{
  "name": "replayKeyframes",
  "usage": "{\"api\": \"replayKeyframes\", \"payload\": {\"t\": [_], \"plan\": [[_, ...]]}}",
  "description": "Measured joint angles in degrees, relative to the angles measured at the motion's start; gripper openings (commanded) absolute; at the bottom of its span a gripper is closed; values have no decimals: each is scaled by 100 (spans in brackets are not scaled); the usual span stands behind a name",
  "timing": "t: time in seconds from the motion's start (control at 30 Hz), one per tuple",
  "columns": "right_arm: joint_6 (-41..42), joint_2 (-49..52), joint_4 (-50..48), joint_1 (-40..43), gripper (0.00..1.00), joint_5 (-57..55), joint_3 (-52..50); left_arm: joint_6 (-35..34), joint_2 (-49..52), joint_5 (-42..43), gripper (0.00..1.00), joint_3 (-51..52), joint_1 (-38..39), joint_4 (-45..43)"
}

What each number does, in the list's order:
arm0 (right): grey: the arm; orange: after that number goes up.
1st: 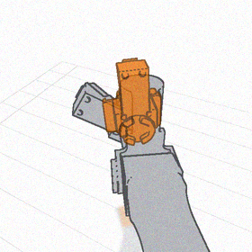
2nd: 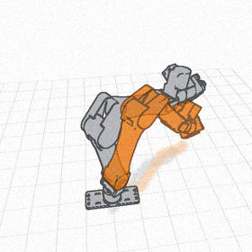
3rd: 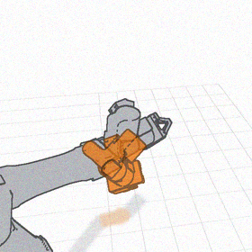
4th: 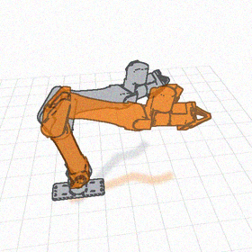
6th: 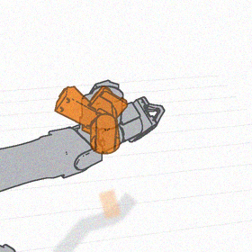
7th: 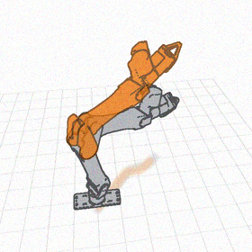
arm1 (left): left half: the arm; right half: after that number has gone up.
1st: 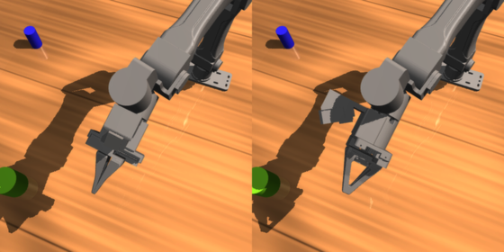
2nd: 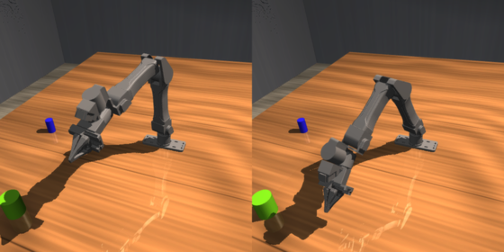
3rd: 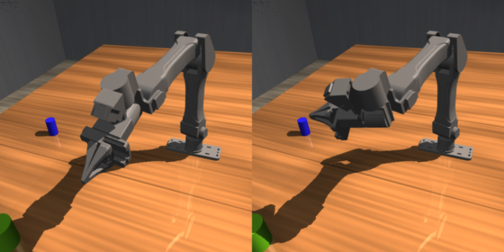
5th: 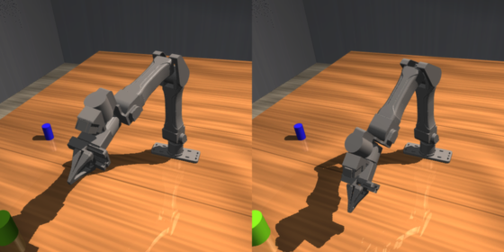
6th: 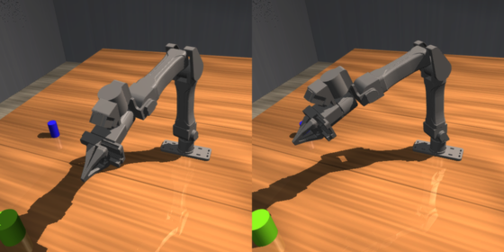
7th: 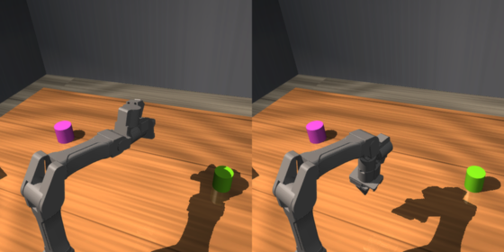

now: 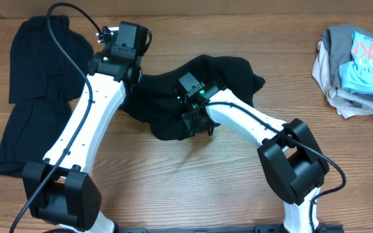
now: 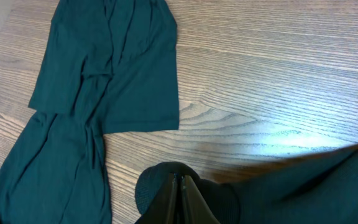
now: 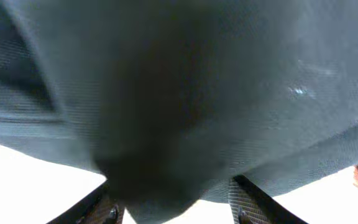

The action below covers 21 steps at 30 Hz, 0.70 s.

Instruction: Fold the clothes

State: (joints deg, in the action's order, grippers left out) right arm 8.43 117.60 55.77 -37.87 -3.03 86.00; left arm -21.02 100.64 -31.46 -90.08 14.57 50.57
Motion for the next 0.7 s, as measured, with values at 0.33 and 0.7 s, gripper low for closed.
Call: {"api": "replayKeyframes", "payload": {"t": [0.33, 0.7], "plan": [[190, 0, -240, 278, 7, -345, -168, 0, 0, 0, 4, 0, 0, 15], [520, -326, 540, 1180, 4, -260, 11, 223, 0, -90, 4, -87, -50, 17]]}}
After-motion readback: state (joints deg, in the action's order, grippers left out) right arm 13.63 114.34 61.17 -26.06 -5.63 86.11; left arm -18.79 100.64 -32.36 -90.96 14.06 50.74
